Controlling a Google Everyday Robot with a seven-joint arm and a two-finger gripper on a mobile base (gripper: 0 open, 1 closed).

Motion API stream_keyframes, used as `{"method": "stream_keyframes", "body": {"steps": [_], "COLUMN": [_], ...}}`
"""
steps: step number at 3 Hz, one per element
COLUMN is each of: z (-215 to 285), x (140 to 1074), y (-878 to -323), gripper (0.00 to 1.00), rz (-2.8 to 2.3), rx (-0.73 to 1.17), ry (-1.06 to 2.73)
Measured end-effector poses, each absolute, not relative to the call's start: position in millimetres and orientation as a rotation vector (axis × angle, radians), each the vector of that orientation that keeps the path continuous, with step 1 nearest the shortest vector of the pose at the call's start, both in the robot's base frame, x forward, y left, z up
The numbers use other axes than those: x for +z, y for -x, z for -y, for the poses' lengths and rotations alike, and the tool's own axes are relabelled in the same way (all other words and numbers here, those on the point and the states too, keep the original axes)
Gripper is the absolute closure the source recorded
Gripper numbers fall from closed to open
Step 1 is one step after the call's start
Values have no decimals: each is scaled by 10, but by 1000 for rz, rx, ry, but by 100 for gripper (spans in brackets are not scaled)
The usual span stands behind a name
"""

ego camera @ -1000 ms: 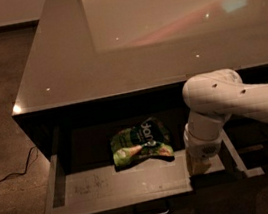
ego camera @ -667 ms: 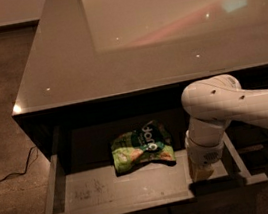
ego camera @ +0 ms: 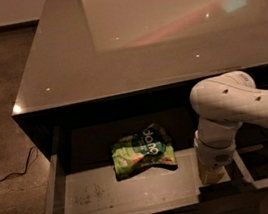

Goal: Open top drawer

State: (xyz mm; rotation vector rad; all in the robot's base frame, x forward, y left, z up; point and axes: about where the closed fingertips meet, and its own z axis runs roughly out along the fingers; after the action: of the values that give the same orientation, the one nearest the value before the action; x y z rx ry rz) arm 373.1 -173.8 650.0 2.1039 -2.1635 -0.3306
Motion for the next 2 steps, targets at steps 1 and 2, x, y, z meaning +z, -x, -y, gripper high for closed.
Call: {"method": "stream_keyframes", "body": {"steps": [1,2], "z": [1818,1833], "x": [6654,6628], "y": [-3672,-3628], "gripper": [100,100], "rz": [2186,2184], "rx": [-281,-288], "ry": [-2090,-2075]}}
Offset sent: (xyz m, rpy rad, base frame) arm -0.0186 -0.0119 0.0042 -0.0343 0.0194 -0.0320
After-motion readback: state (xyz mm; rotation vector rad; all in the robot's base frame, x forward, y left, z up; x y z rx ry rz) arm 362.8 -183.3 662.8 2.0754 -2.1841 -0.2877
